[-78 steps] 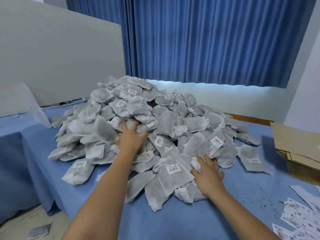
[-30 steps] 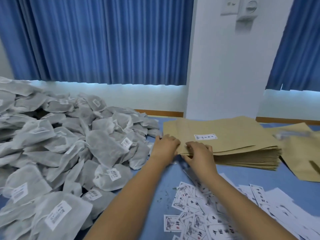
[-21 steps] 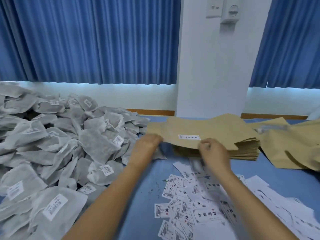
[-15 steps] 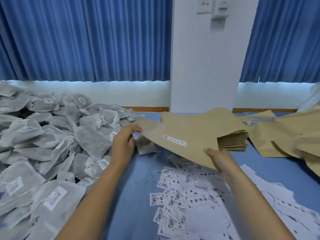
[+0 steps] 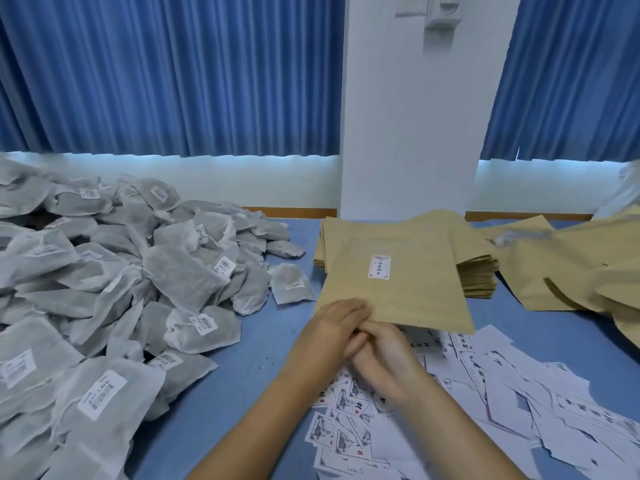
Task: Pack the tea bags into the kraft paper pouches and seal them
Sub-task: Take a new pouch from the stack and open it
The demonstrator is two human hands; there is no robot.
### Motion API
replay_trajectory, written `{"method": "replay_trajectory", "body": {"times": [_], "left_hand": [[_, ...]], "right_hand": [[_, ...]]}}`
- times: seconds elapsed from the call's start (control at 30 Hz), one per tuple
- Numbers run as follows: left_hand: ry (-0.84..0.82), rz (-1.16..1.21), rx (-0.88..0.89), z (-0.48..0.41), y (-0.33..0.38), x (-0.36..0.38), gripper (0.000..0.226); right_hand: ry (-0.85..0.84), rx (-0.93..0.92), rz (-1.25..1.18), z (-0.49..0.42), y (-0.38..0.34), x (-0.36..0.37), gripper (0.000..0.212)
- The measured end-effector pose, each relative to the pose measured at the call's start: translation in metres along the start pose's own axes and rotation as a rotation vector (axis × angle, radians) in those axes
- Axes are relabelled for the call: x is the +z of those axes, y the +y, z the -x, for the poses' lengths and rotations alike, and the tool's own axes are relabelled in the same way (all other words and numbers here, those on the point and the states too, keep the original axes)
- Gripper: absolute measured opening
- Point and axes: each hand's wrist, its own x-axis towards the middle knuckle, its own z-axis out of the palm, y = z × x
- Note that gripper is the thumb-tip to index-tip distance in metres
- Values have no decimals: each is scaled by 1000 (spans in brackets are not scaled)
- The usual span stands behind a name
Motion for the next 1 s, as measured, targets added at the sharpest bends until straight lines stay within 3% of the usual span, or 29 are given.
{"method": "replay_trajectory", "body": {"times": [0.17,0.3,0.43,0.63,0.83,0.93,1.0], "left_hand": [[57,90,-101,7,-15,-13,19],[89,66,-127,7,-18,-18,5],[122,68,-272,6,-17,-22,12],[100,513,-560,7,-20,-22,25],[32,907,-663,9,-24,-23,30],[73,881,-650,9,-26,-23,28],[136,650,-514,8,-23,-21,19]], "right_hand": [[-163,76,244,-3,-7,-10,15],[-97,-17,186,-5,-8,-16,17],[-156,-90,183,-3,-7,-15,23],[-204,-130,299,-4,-7,-19,38],[-204,-125,247,-2,-9,-16,43],[-201,-151,234,-3,-7,-16,31],[-128,-192,305,-6,-4,-16,23]]}}
